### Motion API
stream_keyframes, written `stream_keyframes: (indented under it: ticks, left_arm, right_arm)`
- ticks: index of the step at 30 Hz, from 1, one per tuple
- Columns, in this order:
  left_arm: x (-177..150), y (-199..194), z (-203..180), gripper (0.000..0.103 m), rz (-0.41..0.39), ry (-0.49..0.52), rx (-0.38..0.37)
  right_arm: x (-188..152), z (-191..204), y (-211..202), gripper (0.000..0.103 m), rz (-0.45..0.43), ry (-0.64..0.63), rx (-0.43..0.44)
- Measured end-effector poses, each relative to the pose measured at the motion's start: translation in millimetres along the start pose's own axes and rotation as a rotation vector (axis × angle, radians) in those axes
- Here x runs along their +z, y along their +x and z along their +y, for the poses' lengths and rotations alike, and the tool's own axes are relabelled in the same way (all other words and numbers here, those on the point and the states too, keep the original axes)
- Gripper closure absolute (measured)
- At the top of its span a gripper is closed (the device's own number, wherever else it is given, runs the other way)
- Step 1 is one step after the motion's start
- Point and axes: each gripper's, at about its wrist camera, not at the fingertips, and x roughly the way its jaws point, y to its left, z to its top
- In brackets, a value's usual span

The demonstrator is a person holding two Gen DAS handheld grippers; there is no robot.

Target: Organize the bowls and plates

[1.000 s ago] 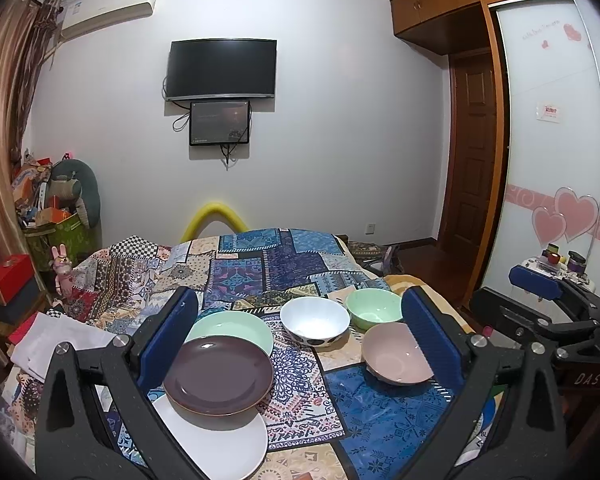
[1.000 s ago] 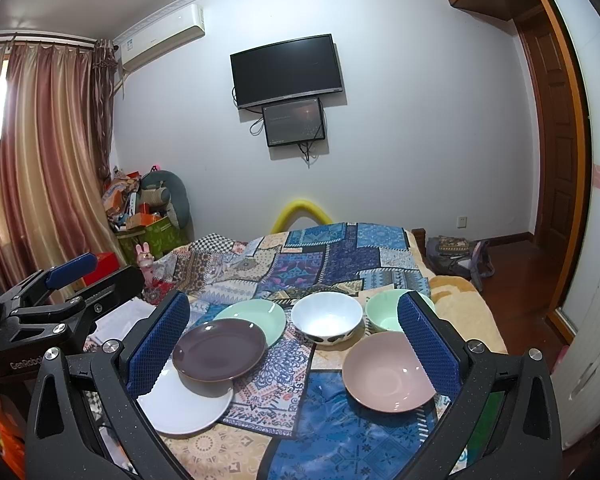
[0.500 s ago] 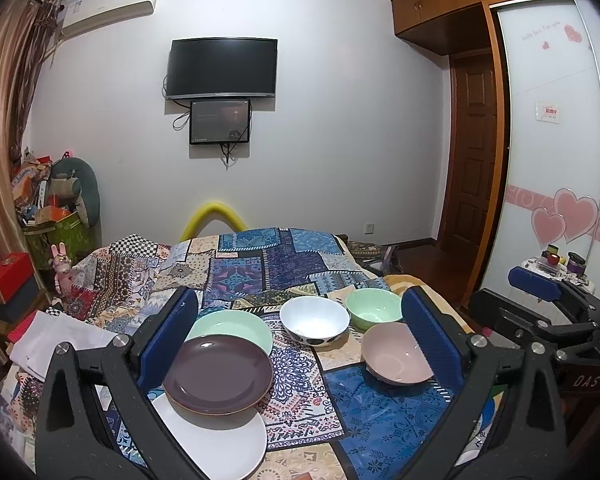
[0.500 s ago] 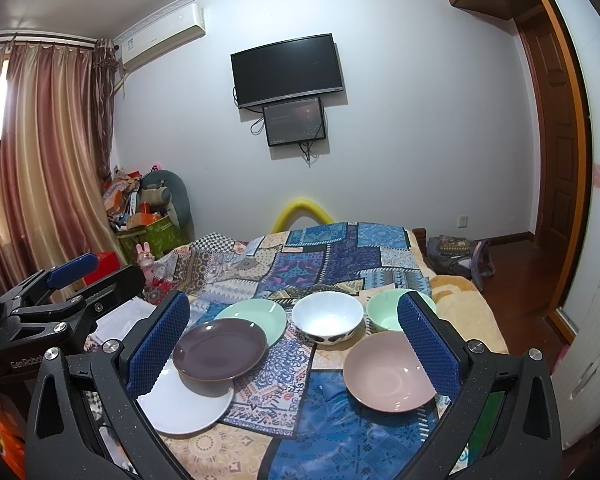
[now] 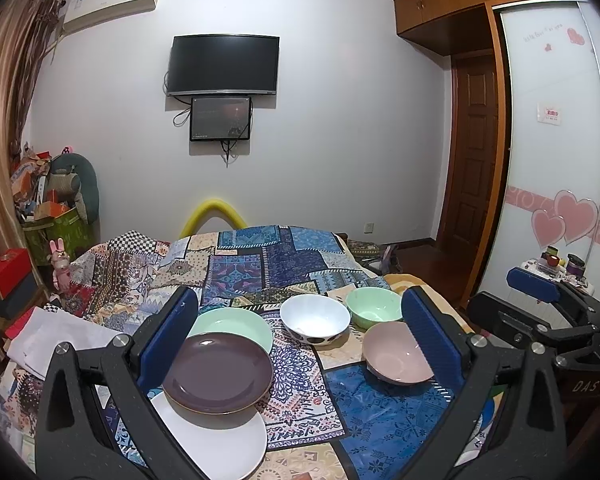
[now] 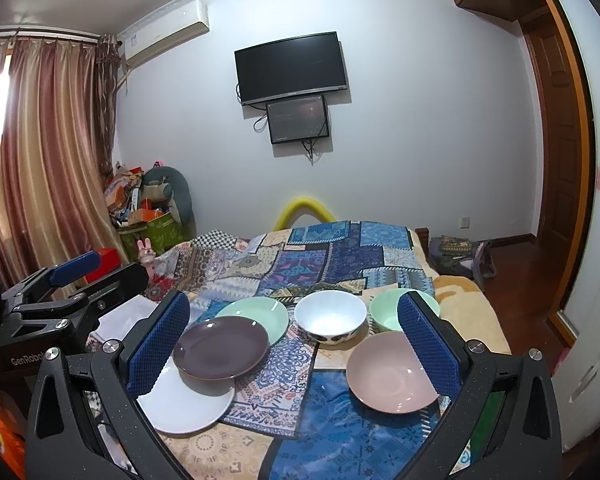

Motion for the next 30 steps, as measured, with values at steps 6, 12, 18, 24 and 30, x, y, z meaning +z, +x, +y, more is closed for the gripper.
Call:
stream_keyframes:
  ticks: [6,12,18,24,30]
  left_arm:
    - [-5.4,8.2,16.1,0.0,0.02,-0.036,-0.008]
    - [-14.5,22.5,41.2,0.0,0.045,-0.045,-0.012]
    - [-32.8,36.8,72.9,0.0,0.038,-0.023,0.047]
    - [-55.1,72.7,113.3,0.0,0.171,-0.028,0.062]
    - [-78.1,111.8,160.0,0.0,0.281,-0.105,0.094]
  right_arm:
    - [-4.6,2.9,16.1,0.0,0.035,0.004,0.004]
    - [-12.6,7.2,41.7,0.0,0.084,0.01,0.01]
    - [-26.3,11.8,78.0,0.0,0.159,0.025,0.017]
    - [-43.9,20.9,115.8,0.0,0.243,0.019,0.025]
    - [-60.6,29.7,158.2,0.01,0.34,0.002,0.044]
